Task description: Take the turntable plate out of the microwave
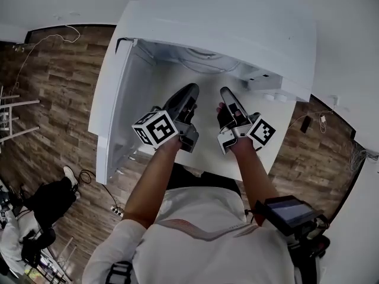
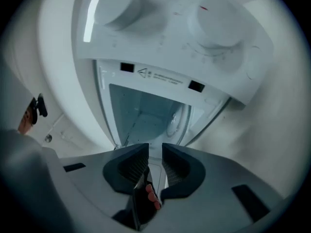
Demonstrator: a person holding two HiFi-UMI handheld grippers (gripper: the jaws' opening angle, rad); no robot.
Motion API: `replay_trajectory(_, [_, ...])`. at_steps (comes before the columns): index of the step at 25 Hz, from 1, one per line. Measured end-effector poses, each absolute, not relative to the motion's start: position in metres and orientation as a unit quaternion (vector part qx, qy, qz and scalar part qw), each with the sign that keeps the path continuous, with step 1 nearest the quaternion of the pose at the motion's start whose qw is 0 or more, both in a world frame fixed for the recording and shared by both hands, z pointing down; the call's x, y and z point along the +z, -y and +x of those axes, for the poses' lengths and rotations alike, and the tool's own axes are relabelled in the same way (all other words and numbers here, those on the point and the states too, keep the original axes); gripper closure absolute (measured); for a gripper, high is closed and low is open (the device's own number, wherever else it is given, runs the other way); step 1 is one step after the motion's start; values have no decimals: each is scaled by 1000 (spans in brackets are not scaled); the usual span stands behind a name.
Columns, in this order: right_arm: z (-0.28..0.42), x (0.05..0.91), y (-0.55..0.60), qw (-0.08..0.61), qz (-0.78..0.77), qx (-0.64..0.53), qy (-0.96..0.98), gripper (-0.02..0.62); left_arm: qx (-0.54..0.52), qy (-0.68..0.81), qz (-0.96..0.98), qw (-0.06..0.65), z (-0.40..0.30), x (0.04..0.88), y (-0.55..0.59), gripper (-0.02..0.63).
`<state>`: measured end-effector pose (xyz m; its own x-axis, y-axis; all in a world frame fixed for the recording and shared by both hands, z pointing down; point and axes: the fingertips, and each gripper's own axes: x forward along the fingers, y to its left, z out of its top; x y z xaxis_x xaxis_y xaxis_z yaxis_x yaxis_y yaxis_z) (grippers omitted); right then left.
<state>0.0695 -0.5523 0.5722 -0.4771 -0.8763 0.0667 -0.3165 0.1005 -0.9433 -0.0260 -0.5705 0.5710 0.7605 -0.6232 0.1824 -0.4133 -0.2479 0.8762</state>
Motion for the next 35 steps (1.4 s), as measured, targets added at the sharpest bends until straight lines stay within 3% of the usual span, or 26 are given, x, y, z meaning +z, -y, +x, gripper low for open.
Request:
replay_trajectory(7, [65, 619, 576, 332, -418, -589, -607, 447, -160, 298, 703, 626, -21, 618, 597, 467])
replay_trajectory(10, [61, 631, 582, 343, -414, -607, -586, 435, -167, 283, 686, 650, -16, 629, 603, 451])
replay_trajectory(23, [61, 661, 612, 371, -415, -630, -542, 430, -198, 266, 633, 699, -4, 652, 633, 453])
replay_trajectory(33, [55, 660, 615, 373, -407, -637, -538, 432, -209, 255, 624, 709, -5, 654, 634, 509])
replay_trajectory(35, [56, 663, 613, 371, -409, -643, -530, 462, -209, 251, 623, 711, -4, 653, 633, 514])
